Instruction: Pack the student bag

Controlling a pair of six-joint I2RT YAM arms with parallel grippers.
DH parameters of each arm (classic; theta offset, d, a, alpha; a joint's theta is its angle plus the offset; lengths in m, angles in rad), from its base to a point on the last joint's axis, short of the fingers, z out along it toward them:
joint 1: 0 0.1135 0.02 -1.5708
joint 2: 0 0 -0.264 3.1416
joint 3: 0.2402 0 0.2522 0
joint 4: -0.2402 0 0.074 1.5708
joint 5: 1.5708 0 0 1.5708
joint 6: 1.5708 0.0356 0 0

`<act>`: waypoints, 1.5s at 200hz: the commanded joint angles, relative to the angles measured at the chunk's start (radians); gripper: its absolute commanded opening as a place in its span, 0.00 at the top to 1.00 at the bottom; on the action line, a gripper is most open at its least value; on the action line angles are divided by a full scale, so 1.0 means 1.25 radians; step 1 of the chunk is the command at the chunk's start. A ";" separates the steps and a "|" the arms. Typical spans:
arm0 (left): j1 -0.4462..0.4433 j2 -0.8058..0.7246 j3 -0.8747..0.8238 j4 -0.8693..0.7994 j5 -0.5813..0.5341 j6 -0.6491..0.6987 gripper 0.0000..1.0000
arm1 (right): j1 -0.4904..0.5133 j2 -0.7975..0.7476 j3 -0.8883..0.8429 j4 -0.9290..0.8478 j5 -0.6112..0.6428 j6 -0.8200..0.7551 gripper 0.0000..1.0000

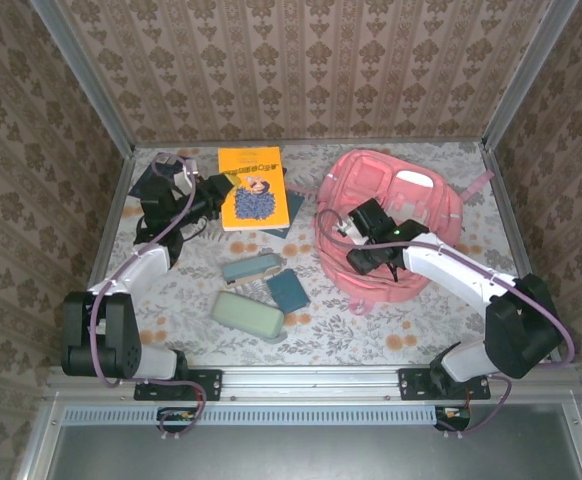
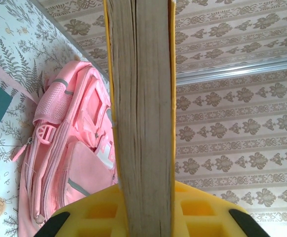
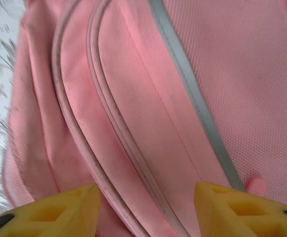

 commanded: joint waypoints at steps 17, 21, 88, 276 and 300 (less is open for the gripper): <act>-0.004 0.005 0.004 0.083 0.038 0.006 1.00 | 0.018 0.082 -0.001 0.017 0.122 -0.089 0.46; -0.004 0.007 0.006 0.086 0.041 0.006 1.00 | 0.018 0.092 0.003 0.019 0.131 -0.091 0.47; -0.004 0.005 -0.005 0.096 0.053 0.005 1.00 | 0.018 0.161 0.022 0.041 0.115 -0.084 0.91; -0.217 -0.029 -0.095 -0.076 -0.361 0.061 1.00 | -0.060 0.114 0.542 -0.143 -0.180 0.374 1.00; -0.315 -0.020 -0.090 -0.085 -0.476 0.042 1.00 | -0.073 0.144 0.595 -0.168 -0.193 0.422 1.00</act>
